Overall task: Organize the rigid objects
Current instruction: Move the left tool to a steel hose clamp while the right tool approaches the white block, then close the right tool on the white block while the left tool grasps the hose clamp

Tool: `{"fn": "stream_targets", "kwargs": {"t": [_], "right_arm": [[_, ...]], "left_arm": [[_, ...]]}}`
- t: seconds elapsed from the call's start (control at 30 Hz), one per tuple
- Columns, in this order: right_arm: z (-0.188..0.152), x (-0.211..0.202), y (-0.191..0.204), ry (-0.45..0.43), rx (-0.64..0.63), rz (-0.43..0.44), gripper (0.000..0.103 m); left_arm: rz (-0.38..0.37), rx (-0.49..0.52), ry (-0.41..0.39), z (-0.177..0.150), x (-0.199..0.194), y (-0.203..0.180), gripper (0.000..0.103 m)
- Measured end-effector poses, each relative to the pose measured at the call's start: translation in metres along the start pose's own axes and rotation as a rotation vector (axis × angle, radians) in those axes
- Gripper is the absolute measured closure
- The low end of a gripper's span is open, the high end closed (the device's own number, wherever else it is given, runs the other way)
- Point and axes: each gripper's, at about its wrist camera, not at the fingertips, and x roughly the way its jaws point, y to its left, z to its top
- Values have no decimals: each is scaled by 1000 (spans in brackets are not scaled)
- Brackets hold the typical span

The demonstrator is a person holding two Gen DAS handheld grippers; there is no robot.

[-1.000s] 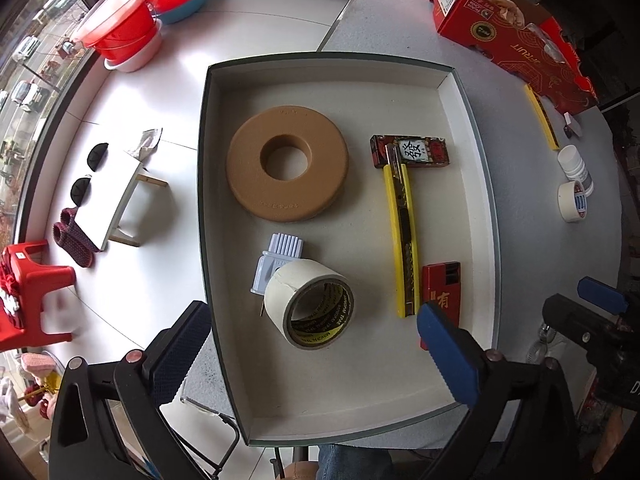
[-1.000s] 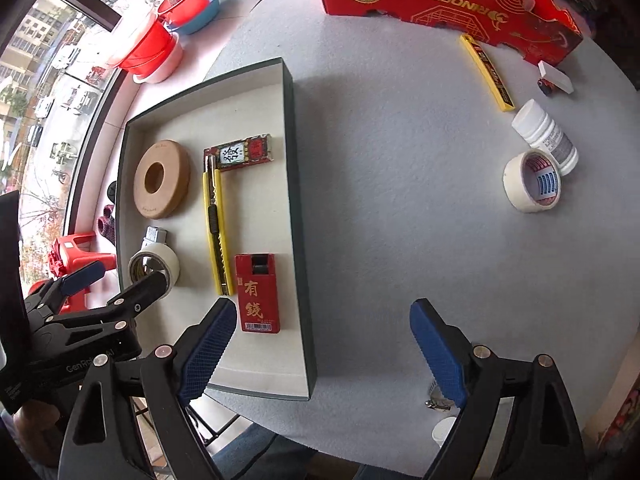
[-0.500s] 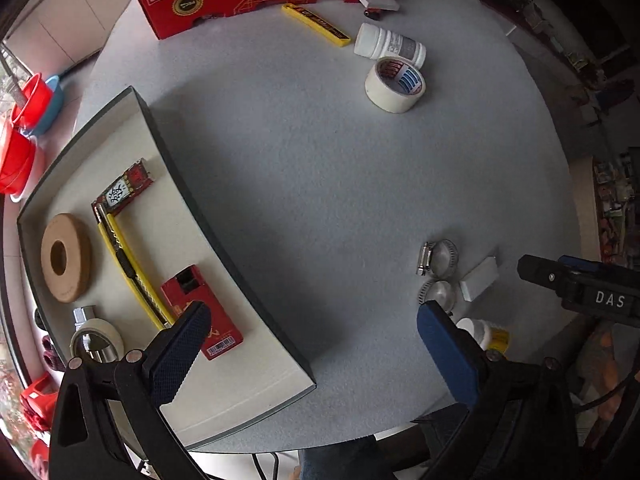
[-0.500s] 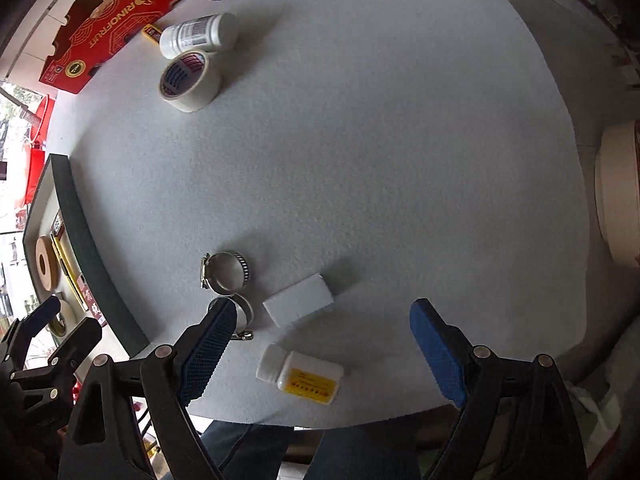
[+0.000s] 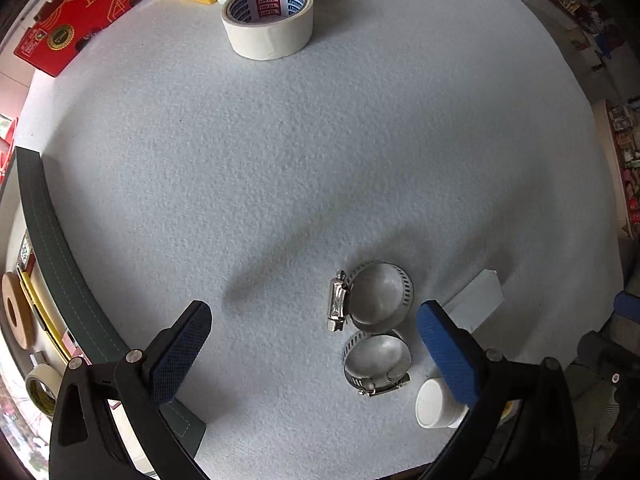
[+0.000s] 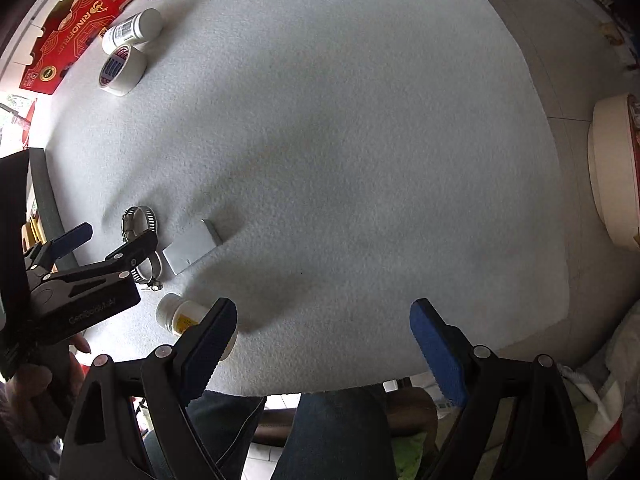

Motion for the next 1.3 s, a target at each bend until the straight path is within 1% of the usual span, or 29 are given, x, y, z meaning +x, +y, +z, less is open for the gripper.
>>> {"fn": "stream_targets", "kwargs": {"t": [0.07, 0.1, 0.13, 0.17, 0.23, 0.37, 0.47, 0.53, 0.57, 0.63, 0.67, 0.8, 0.9, 0.93, 0.97, 1.0, 1.03, 1.07, 1.1, 1.2, 1.27, 1.3], "right_arm": [[1, 1, 10, -10, -43, 7, 14], [1, 3, 16, -14, -68, 12, 14], [2, 5, 25, -16, -94, 15, 14], [3, 9, 47, -18, -121, 15, 14], [6, 13, 64, -28, -172, 19, 14], [12, 25, 99, -36, -257, 20, 14], [15, 39, 122, -25, -307, 4, 14], [15, 45, 132, -18, -330, -4, 14], [13, 50, 137, -14, -339, -10, 14], [13, 54, 144, -10, -352, -17, 14], [8, 60, 147, -6, -353, -18, 14], [8, 68, 153, 13, -342, -26, 14], [10, 70, 155, 12, -351, -45, 14], [8, 71, 157, 9, -356, -62, 18], [6, 71, 159, 4, -365, -89, 24], [4, 71, 161, -1, -375, -103, 27], [3, 70, 163, -10, -381, -103, 35], [0, 69, 163, -17, -386, -102, 50], [2, 65, 163, -19, -388, -103, 52], [11, 64, 155, 11, -352, -96, 52], [19, 56, 141, 12, -307, -74, 52], [21, 53, 136, 9, -290, -65, 52]], "left_arm": [[34, 6, -1, 1, 5, 7, 0], [22, 3, -11, 1, 5, 13, 0], [21, -3, -18, 2, 4, 20, 0], [30, -8, -25, 4, 3, 25, 0], [50, -21, -39, 9, 2, 36, 0], [27, -58, -24, 16, 3, 53, 0], [24, -64, -35, 15, 3, 56, 0], [5, -88, -40, 8, 6, 55, 0], [8, -86, -47, 0, 9, 48, 0], [5, -93, -55, -8, 8, 54, 0], [7, -92, -58, -8, 8, 54, 0], [8, -106, -75, -12, 8, 53, 0], [8, -130, -63, -17, 1, 55, 0], [8, -141, -54, -15, 4, 48, 0], [8, -150, -44, -15, 4, 46, 0], [8, -157, -36, -14, 5, 44, 0], [8, -161, -28, -14, 3, 41, 0], [9, -162, -22, -14, 3, 39, 1], [7, -161, -17, -12, 3, 37, 1], [3, -139, -19, -11, 2, 28, 10], [2, -102, -34, -13, -3, 21, 25], [3, -82, -40, -14, -6, 17, 30]]}}
